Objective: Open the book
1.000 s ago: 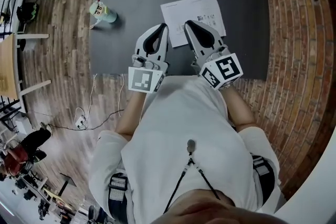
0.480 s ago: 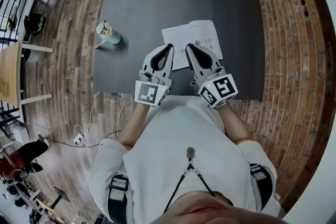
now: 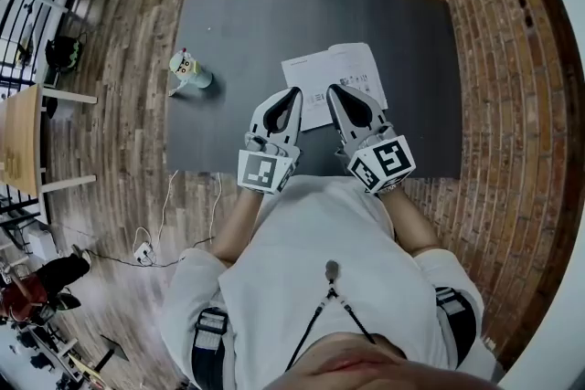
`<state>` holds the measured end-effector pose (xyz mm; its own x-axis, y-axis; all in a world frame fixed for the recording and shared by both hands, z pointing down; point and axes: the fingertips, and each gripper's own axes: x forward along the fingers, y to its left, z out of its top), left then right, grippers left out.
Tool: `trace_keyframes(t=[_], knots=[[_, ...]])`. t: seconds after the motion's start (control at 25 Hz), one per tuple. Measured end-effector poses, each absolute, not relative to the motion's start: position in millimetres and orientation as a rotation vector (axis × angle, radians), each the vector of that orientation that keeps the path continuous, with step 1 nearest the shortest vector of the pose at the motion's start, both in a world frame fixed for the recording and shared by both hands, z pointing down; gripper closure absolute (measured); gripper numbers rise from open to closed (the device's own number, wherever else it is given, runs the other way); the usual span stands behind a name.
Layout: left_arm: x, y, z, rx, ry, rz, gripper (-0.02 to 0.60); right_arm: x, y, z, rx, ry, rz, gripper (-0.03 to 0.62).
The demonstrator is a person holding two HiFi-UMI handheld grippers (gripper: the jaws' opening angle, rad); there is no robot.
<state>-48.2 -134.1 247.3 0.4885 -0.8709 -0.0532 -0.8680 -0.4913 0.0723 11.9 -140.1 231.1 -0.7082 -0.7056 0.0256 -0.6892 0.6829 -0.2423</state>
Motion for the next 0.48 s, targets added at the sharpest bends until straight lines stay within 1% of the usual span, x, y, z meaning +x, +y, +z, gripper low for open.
trace_keyframes(t=[0.48], knots=[[-40.8, -126.8, 251.9, 2.681, -1.543, -0.121, 0.558, 12.8, -134.0, 234.4, -1.161, 2.824, -0.339, 0.559]])
